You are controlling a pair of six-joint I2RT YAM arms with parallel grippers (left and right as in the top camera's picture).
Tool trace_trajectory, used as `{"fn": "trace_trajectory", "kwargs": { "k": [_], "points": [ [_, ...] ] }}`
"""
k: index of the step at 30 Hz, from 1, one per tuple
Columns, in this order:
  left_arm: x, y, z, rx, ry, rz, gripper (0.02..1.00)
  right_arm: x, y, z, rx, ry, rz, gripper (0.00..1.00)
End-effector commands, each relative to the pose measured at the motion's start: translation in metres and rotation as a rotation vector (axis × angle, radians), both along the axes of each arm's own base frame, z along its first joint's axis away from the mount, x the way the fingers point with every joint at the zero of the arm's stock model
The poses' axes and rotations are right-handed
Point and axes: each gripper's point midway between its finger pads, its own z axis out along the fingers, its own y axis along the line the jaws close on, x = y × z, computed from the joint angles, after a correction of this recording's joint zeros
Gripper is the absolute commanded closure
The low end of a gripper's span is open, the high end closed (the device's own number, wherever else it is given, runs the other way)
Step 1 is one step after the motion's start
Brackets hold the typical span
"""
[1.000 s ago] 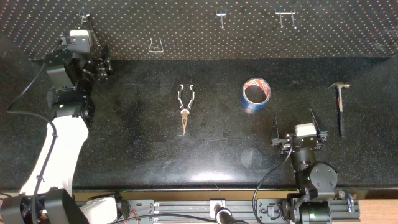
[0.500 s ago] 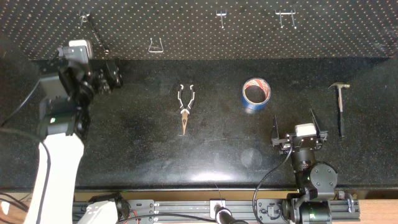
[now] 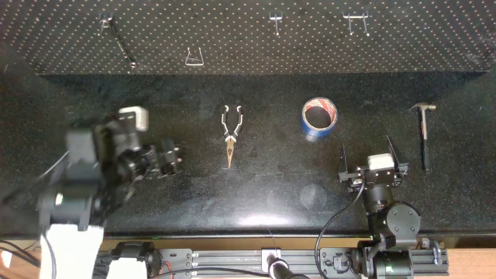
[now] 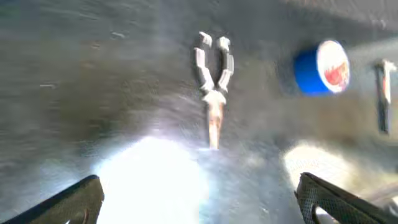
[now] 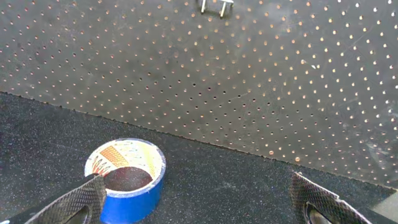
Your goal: Place Tools Onto Pegboard
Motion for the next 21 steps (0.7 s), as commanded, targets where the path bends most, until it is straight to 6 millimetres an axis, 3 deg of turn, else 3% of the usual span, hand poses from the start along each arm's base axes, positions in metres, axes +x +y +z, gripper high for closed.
{"fn": "trace_trajectory", "kwargs": {
  "k": [1, 4, 6, 10, 14, 21],
  "points": [
    [0.034, -0.060, 0.029, 0.106, 0.045, -0.096, 0.023, 0.000, 0.000, -0.002, -0.010, 0.002, -0.001, 0.038],
    [0.057, -0.105, 0.031, 0.115, 0.126, -0.080, 0.023, 0.000, 0.000, -0.002, -0.011, 0.002, -0.001, 0.038],
    [0.064, -0.114, 0.016, 0.092, 0.256, -0.013, 0.023, 0.000, 0.000, -0.002, -0.010, 0.002, -0.001, 0.038],
    [0.071, -0.118, -0.034, 0.140, 0.436, 0.028, 0.023, 0.000, 0.000, -0.002, -0.010, 0.002, -0.001, 0.038],
    [0.075, -0.116, -0.074, 0.271, 0.489, 0.050, 0.025, 0.000, 0.000, -0.002, -0.010, 0.002, -0.001, 0.038],
    [0.087, -0.099, -0.097, 0.423, 0.457, 0.072, 0.023, 0.000, 0.000, -0.002, -0.010, 0.002, -0.001, 0.038]
  ]
}}
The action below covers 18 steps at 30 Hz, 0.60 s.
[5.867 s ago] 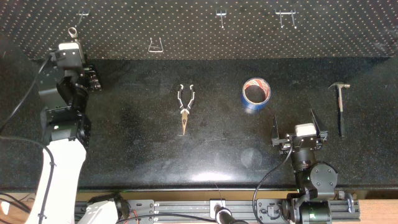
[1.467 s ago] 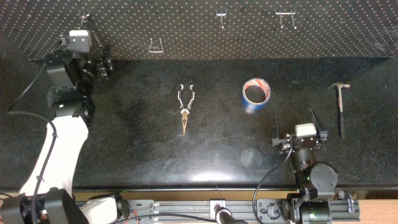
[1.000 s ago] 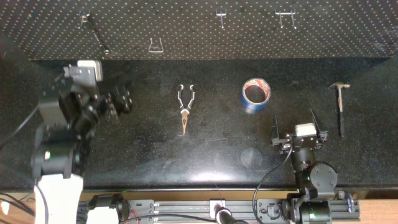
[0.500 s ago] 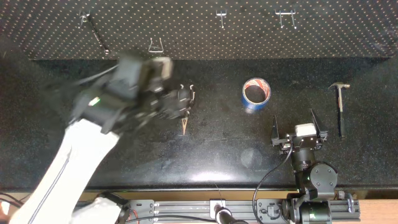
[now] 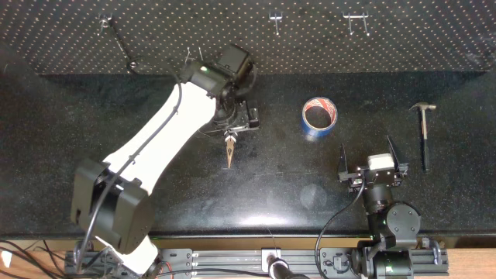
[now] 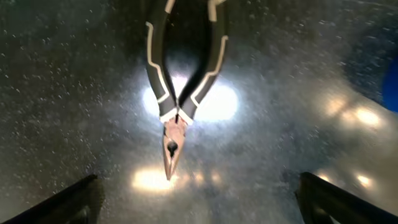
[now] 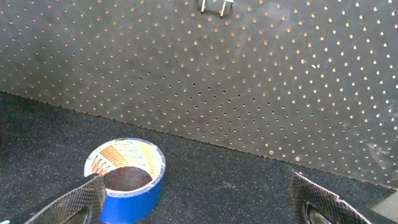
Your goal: Place Tools Onto Pegboard
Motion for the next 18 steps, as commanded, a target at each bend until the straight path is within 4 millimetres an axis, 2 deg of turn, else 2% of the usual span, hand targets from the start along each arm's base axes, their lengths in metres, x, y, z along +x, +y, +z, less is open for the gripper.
{"fn": "trace_trajectory", "kwargs": {
  "k": [1, 7, 10, 18],
  "points": [
    [0.018, 0.019, -0.011, 0.144, -0.059, -0.011, 0.023, 0.000, 0.000, -0.002, -0.011, 0.002, -0.001, 0.038],
    [0.028, 0.014, -0.023, 0.130, -0.071, -0.067, 0.025, 0.000, 0.000, -0.002, -0.010, 0.002, -0.001, 0.038],
    [0.037, -0.005, -0.029, 0.048, -0.091, -0.139, 0.023, 0.000, 0.000, -0.002, -0.010, 0.002, -0.001, 0.038],
    [0.039, 0.004, -0.046, 0.067, -0.047, -0.087, 0.023, 0.000, 0.000, -0.002, -0.010, 0.002, -0.001, 0.038]
  ]
}}
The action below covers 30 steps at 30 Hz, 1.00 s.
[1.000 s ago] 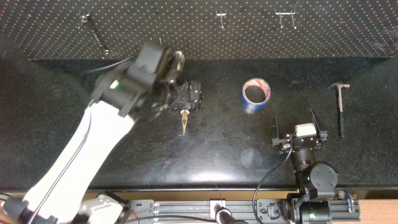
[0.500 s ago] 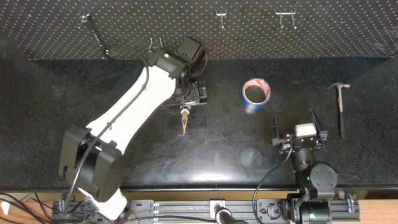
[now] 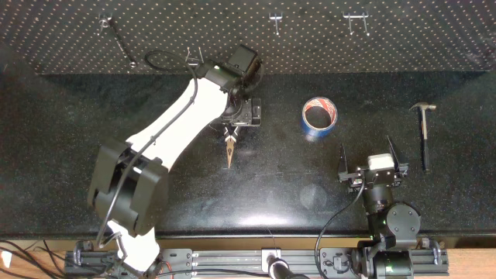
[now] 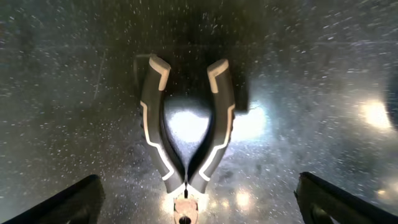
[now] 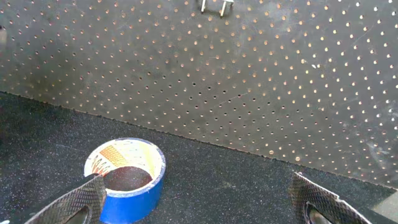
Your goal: Place Tools Onto Pegboard
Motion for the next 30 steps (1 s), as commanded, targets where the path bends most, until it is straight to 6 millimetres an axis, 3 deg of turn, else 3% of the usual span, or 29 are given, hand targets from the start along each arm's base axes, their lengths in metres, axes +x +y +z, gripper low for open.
{"fn": "trace_trajectory", "kwargs": {
  "k": [1, 4, 13, 30],
  "points": [
    [0.006, 0.008, -0.009, -0.002, 0.032, 0.035, 0.023, 0.000, 0.000, -0.002, -0.010, 0.002, -0.001, 0.038],
    [0.006, 0.014, -0.012, 0.005, 0.046, 0.045, 0.025, 0.000, 0.000, -0.002, -0.010, 0.002, -0.001, 0.038],
    [0.006, -0.002, -0.026, -0.028, 0.058, -0.033, 0.023, 0.000, 0.000, -0.002, -0.010, 0.002, -0.001, 0.038],
    [0.005, 0.001, -0.038, -0.008, 0.084, -0.008, 0.025, 0.000, 0.000, -0.002, -0.010, 0.002, -0.001, 0.038]
  ]
}}
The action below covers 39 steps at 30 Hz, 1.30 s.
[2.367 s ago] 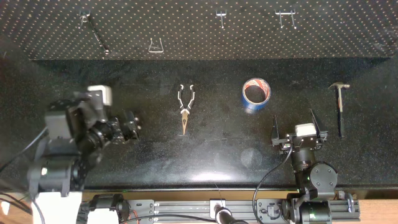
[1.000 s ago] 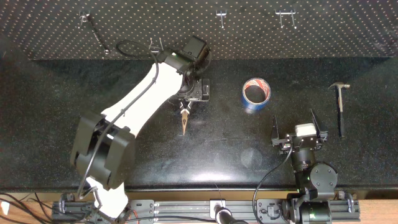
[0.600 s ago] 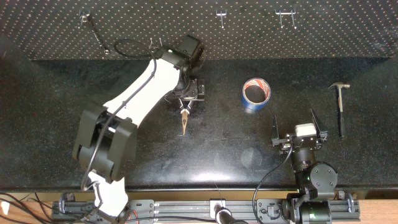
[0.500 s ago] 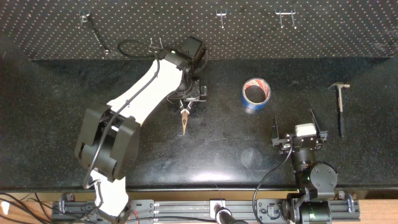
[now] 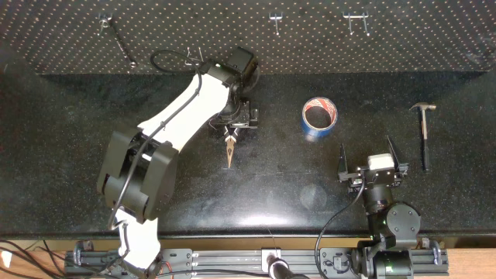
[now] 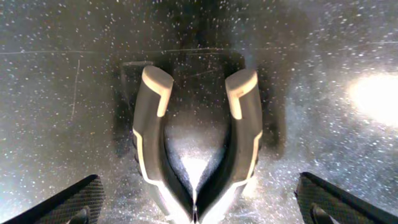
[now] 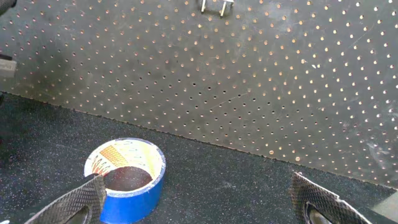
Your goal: Place Tools Onto Pegboard
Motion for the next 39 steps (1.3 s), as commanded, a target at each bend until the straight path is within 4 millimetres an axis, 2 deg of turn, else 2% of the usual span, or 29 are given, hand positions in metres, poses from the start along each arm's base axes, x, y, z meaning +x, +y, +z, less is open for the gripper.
{"fn": "trace_trajectory", "kwargs": {
  "k": [1, 12, 25, 30, 32, 37, 39],
  "points": [
    [0.003, -0.004, -0.006, -0.005, 0.009, 0.009, 0.023, 0.000, 0.000, -0.002, -0.010, 0.002, -0.001, 0.038],
    [0.001, -0.005, -0.024, 0.003, 0.046, 0.020, 0.023, 0.000, 0.000, -0.002, -0.010, 0.002, -0.001, 0.038],
    [0.004, -0.006, -0.025, -0.004, 0.033, 0.020, 0.027, 0.000, 0.000, -0.002, -0.010, 0.002, -0.001, 0.038],
    [0.005, -0.007, -0.025, -0.006, 0.031, 0.020, 0.235, 0.000, 0.000, -0.002, -0.010, 0.002, -0.001, 0.038],
    [0.005, -0.007, -0.025, -0.006, 0.031, 0.020, 0.367, 0.000, 0.000, -0.002, -0.011, 0.002, -0.001, 0.038],
    [0.005, -0.007, -0.025, -0.006, 0.031, 0.020, 0.505, 0.000, 0.000, -0.002, -0.010, 0.002, -0.001, 0.038],
    [0.005, -0.007, -0.025, -0.006, 0.031, 0.020, 0.621, 0.000, 0.000, -0.002, -0.011, 0.002, -0.001, 0.038]
  ]
}}
